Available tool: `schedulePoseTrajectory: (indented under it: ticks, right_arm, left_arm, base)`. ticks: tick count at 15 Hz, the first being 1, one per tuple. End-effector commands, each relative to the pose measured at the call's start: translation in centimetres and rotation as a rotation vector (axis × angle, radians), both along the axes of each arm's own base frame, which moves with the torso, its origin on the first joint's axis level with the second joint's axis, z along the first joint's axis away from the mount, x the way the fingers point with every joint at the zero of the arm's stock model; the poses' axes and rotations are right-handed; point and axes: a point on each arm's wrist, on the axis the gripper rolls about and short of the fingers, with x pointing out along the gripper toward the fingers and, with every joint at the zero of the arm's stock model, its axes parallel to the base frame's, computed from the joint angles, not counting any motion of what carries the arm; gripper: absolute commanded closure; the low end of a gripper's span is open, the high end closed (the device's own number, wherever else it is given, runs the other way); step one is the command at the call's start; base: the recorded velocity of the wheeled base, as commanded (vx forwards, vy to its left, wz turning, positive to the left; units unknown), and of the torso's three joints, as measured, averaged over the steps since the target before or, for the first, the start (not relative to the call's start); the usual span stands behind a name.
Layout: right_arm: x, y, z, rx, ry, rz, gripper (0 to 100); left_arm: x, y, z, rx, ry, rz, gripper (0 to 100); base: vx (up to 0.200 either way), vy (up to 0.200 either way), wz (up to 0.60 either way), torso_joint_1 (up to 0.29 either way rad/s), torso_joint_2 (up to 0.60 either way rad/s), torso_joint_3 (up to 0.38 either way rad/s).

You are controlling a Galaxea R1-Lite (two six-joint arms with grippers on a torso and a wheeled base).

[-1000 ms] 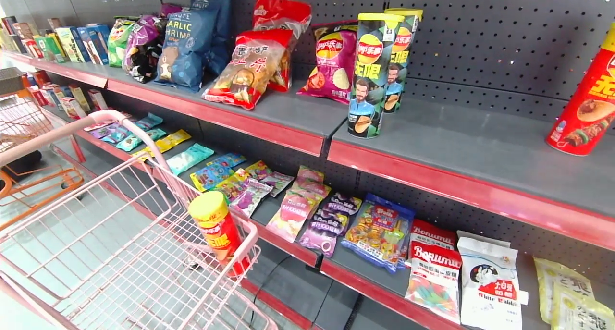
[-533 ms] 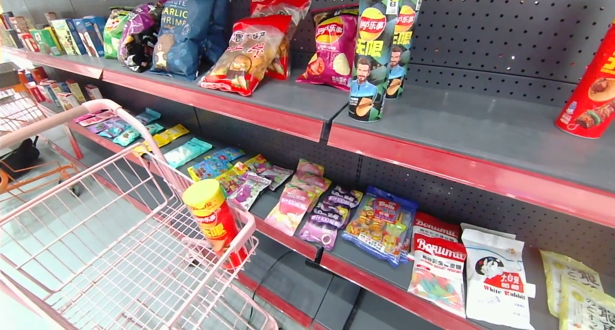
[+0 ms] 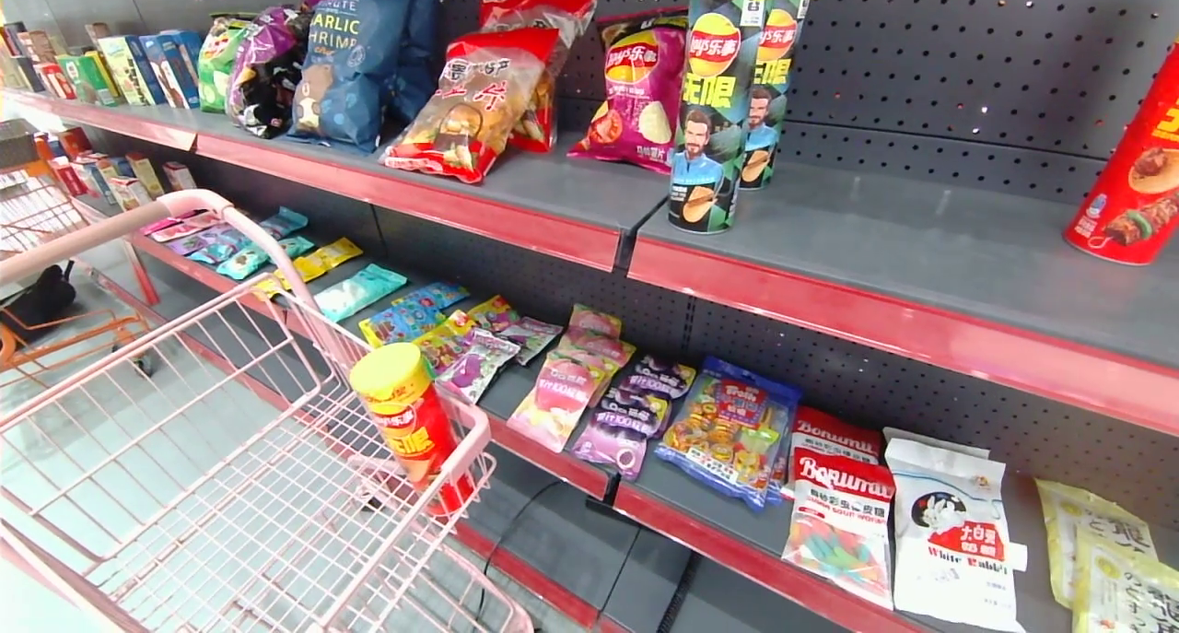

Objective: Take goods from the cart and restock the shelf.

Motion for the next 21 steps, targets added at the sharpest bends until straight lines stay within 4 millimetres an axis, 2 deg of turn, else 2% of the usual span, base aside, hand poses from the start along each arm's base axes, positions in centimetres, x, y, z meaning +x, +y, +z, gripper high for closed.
schedulePoseTrajectory:
  ticks: [1, 2, 3, 4, 5, 6, 7, 9, 10, 11, 14, 16, 21]
  right_arm:
    - [0.0, 0.0, 0.0, 0.003, 0.001, 0.001, 0]
    - [0.0, 0.0, 0.0, 0.022, 0.001, 0.002, 0]
    - [0.0, 0.0, 0.0, 0.023, 0.001, 0.002, 0]
    - [0.0, 0.0, 0.0, 0.023, 0.001, 0.002, 0]
    - [0.0, 0.0, 0.0, 0.023, 0.001, 0.004, 0]
    - [0.0, 0.0, 0.0, 0.023, 0.001, 0.002, 0]
    - [0.0, 0.0, 0.0, 0.023, 0.001, 0.004, 0]
    - [0.0, 0.0, 0.0, 0.022, 0.001, 0.002, 0]
    - [0.0, 0.0, 0.0, 0.022, 0.001, 0.002, 0]
    - [0.0, 0.0, 0.0, 0.022, 0.001, 0.004, 0]
    - [0.0, 0.0, 0.0, 0.015, 0.003, 0.001, 0]
    - [0.0, 0.0, 0.0, 0.014, 0.003, 0.001, 0]
    - [0.0, 0.0, 0.0, 0.012, 0.003, 0.001, 0]
  left_arm:
    - [-0.3, 0.0, 2.4, -0.009, -0.062, -0.04, 0]
    - [1.1, 0.0, 9.5, -0.129, -0.042, -0.132, 0]
    - [3.4, -0.2, 14.0, -0.243, -0.018, -0.125, 0]
    - [5.7, -0.4, 17.1, -0.239, 0.002, -0.13, 0]
    - [8.9, -0.6, 17.2, -0.239, 0.091, -0.133, 0]
    - [10.8, -0.8, 16.4, -0.246, 0.145, -0.128, 0]
    - [15.3, -1.1, 14.2, -0.247, 0.21, -0.124, 0]
    - [22.1, -1.6, 12.0, -0.279, 0.211, -0.182, 0]
    - [22.9, -1.7, 11.5, -0.281, 0.225, -0.199, 0]
    - [24.6, -2.4, 9.4, -0.284, 0.318, -0.266, 0]
    - [26.9, -3.0, 6.2, -0.248, 0.439, -0.287, 0]
    - [27.7, -3.9, 4.9, -0.245, 0.463, -0.329, 0]
    - [28.4, -4.5, 3.0, -0.246, 0.531, -0.35, 0]
  base:
    - [0.0, 0.0, 0.0, 0.0, 0.0, 0.0]
    - [0.0, 0.0, 0.0, 0.0, 0.0, 0.0]
    - [0.0, 0.0, 0.0, 0.0, 0.0, 0.0]
    - [0.0, 0.0, 0.0, 0.0, 0.0, 0.0]
    - [0.0, 0.0, 0.0, 0.0, 0.0, 0.0]
    - [0.0, 0.0, 0.0, 0.0, 0.0, 0.0]
    - [0.0, 0.0, 0.0, 0.0, 0.0, 0.0]
    - [0.0, 0.0, 0.0, 0.0, 0.0, 0.0]
    - [0.0, 0.0, 0.0, 0.0, 0.0, 0.0]
    - [0.0, 0.0, 0.0, 0.0, 0.0, 0.0]
    - [0.0, 0.0, 0.0, 0.0, 0.0, 0.0]
    - [0.0, 0.0, 0.0, 0.0, 0.0, 0.0]
    - [0.0, 0.0, 0.0, 0.0, 0.0, 0.0]
